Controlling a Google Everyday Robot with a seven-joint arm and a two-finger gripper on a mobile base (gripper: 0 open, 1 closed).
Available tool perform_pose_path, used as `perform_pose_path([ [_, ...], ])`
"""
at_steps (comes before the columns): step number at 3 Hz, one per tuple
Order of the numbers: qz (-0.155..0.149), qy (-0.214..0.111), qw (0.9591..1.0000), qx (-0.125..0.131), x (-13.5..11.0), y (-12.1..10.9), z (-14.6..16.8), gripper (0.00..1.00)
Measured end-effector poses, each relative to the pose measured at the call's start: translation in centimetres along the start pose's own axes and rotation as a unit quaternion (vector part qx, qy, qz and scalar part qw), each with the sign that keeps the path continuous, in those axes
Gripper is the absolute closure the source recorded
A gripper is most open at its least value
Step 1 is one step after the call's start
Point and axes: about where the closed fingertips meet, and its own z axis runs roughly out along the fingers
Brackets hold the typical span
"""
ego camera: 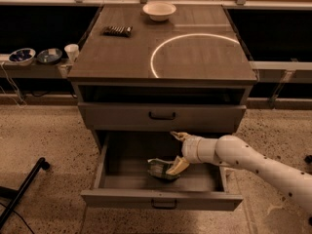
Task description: Place green jalapeno chip bag into middle drawer
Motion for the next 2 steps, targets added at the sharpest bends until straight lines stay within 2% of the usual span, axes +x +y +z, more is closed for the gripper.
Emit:
perform_pose_path([
  [1, 0.0, 0.0, 1.0, 0.0, -0.02, 0.12, -0.01, 0.0],
  [2, 0.0, 0.001, 1.0, 0.001, -0.07, 0.32, -0.43, 0.25],
])
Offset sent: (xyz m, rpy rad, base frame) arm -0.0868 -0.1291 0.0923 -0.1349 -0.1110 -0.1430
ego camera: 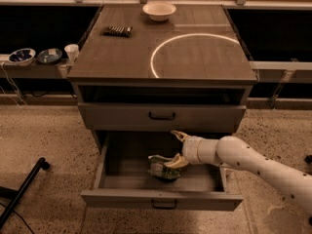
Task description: Place green jalapeno chip bag into middle drawer
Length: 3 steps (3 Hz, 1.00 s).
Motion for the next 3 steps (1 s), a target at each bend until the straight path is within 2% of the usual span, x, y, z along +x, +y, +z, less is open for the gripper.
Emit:
perform_pose_path([
  [1, -0.007, 0.024, 0.9996, 0.015, -0.4, 0.7, -6.9, 0.23],
  [2, -0.013, 0.049, 0.9984, 0.024, -1.0, 1.9, -14.7, 0.11],
  [3, -0.005, 0.057, 0.9979, 0.031, -0.1, 2.1, -16.2, 0.0],
])
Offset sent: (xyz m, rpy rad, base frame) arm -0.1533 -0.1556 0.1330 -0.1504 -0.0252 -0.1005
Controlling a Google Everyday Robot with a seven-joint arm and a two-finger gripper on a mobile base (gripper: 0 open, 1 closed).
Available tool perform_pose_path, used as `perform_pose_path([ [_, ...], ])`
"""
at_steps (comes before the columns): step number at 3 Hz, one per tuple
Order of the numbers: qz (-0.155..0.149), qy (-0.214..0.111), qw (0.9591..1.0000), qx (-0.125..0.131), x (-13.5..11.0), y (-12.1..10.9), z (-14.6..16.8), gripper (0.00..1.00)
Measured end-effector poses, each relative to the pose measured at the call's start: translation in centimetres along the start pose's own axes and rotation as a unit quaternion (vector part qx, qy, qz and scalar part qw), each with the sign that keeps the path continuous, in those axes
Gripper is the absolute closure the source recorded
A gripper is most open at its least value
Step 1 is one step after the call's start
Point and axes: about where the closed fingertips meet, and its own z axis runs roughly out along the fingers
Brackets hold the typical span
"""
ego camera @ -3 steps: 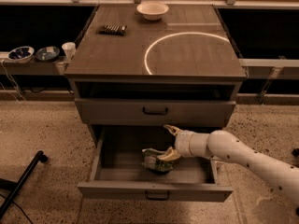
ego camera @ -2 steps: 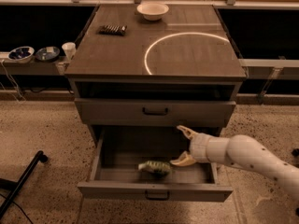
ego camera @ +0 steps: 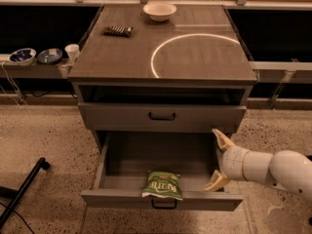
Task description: Place green jalapeno chip bag into middle drawer
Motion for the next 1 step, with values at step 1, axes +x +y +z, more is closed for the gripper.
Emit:
perform_pose_path([
  [1, -0.001, -0.001, 1.0, -0.001, -0.08, 0.01, 0.08, 0.0],
])
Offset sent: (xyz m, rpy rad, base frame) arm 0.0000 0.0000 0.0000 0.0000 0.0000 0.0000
